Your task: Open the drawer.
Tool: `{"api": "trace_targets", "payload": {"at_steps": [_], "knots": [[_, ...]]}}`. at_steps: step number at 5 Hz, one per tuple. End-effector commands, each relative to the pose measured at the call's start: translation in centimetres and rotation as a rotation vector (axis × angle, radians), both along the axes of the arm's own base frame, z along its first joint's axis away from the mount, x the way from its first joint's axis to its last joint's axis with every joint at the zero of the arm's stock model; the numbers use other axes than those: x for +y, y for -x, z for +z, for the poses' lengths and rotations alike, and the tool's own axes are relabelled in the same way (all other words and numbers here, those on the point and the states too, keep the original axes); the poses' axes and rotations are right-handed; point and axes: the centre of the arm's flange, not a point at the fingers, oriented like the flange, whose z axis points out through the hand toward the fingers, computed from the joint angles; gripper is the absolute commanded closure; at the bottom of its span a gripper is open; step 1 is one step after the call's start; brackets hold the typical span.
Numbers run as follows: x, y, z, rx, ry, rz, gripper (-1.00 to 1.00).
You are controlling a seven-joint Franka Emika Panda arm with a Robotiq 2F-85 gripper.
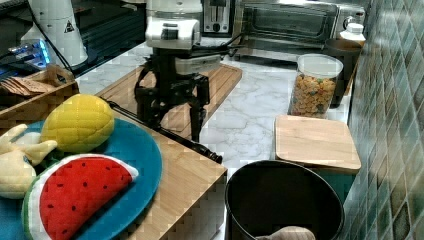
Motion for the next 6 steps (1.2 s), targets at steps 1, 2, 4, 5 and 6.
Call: {"api": "trace_targets", "payload": {"at_steps": [1,2,4,5,6], "knots": [[4.2,1.9,3.7,0.147,-0.094,-0.073,-1.0],[7.9,1.9,3.5,0.124,-0.155,-0.057,-1.0],[16.8,0.2,2.9,0.068,-0.203,-0.058,-1.0],[20.8,0.1,2.8,0.083,-0.228,-0.038,-1.0],[23.9,0.9,3.2,0.059,-0.251,-0.066,-1.0]]}}
